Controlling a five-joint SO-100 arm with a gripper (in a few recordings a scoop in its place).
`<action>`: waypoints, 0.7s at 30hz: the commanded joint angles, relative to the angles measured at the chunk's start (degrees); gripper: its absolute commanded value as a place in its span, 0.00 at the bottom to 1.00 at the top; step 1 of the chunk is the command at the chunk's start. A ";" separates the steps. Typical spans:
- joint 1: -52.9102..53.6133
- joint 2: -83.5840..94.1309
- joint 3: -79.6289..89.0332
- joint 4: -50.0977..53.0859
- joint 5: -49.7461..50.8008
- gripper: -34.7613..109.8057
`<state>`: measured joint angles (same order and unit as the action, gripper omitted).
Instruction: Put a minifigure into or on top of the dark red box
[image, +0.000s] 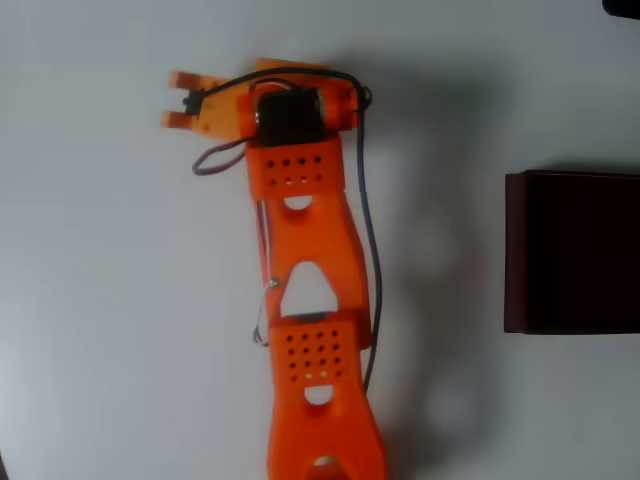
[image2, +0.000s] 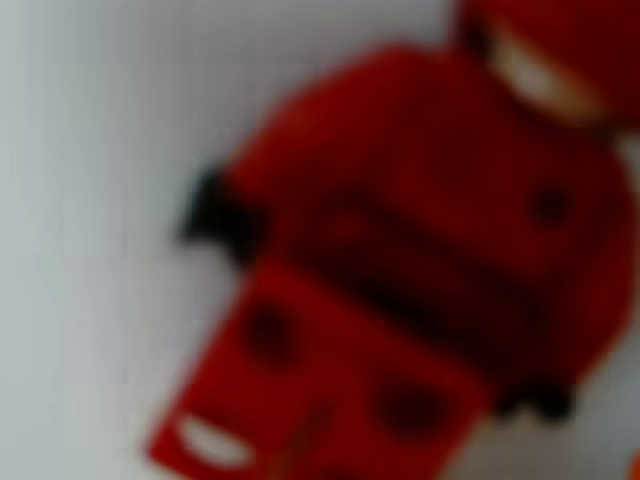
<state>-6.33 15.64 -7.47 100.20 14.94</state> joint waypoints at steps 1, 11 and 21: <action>1.93 2.11 -1.41 2.11 11.16 0.37; 0.70 2.02 3.52 4.75 31.73 0.38; -5.89 4.39 9.49 4.92 48.69 0.38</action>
<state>-9.05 17.93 0.70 103.89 60.21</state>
